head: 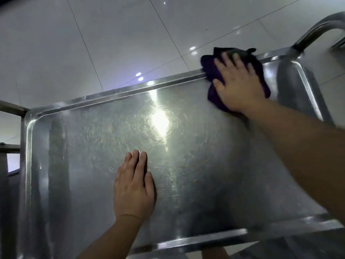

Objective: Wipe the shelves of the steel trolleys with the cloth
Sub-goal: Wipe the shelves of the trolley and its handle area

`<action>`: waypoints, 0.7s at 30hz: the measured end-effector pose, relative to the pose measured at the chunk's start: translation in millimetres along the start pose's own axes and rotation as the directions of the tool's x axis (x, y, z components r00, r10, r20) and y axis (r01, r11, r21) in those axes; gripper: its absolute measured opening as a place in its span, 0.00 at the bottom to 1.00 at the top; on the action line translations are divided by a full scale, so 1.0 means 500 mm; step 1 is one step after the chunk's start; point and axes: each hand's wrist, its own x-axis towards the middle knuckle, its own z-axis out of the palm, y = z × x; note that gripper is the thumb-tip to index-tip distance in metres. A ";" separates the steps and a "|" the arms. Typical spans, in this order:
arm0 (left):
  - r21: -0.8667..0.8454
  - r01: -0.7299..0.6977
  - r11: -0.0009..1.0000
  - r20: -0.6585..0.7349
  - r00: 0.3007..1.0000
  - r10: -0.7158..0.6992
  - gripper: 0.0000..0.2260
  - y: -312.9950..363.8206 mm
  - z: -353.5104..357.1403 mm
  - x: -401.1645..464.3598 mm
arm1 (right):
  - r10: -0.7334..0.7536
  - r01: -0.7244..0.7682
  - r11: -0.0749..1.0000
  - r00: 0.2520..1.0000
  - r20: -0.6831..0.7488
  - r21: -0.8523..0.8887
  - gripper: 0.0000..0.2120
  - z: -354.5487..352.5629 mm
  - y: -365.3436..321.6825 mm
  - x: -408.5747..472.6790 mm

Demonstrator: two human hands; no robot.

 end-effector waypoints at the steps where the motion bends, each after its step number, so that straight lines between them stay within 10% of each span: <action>1: 0.001 0.002 1.000 0.003 1.000 -0.002 0.26 0.001 -0.001 0.001 | 0.097 -0.097 0.995 0.995 -0.006 0.015 0.32 -0.012 0.069 0.001; 8: 0.001 0.011 1.000 0.005 1.000 -0.011 0.26 0.010 -0.008 0.004 | 0.317 -0.315 0.946 0.948 -0.013 0.069 0.37 -0.029 0.133 -0.030; 13: 0.004 0.012 1.000 -0.004 1.000 -0.012 0.26 0.009 -0.010 0.001 | -0.110 0.110 0.994 0.994 0.007 0.012 0.36 0.040 -0.140 -0.148; 17: 0.001 -0.013 1.000 -0.027 1.000 0.013 0.26 0.008 -0.010 0.003 | -0.524 0.528 0.849 0.844 0.112 -0.008 0.32 0.108 -0.305 -0.222; 21: 0.008 -0.024 1.000 -0.036 0.999 0.024 0.26 0.007 -0.006 0.009 | -0.520 0.528 0.848 0.847 0.110 -0.056 0.32 0.081 -0.233 -0.140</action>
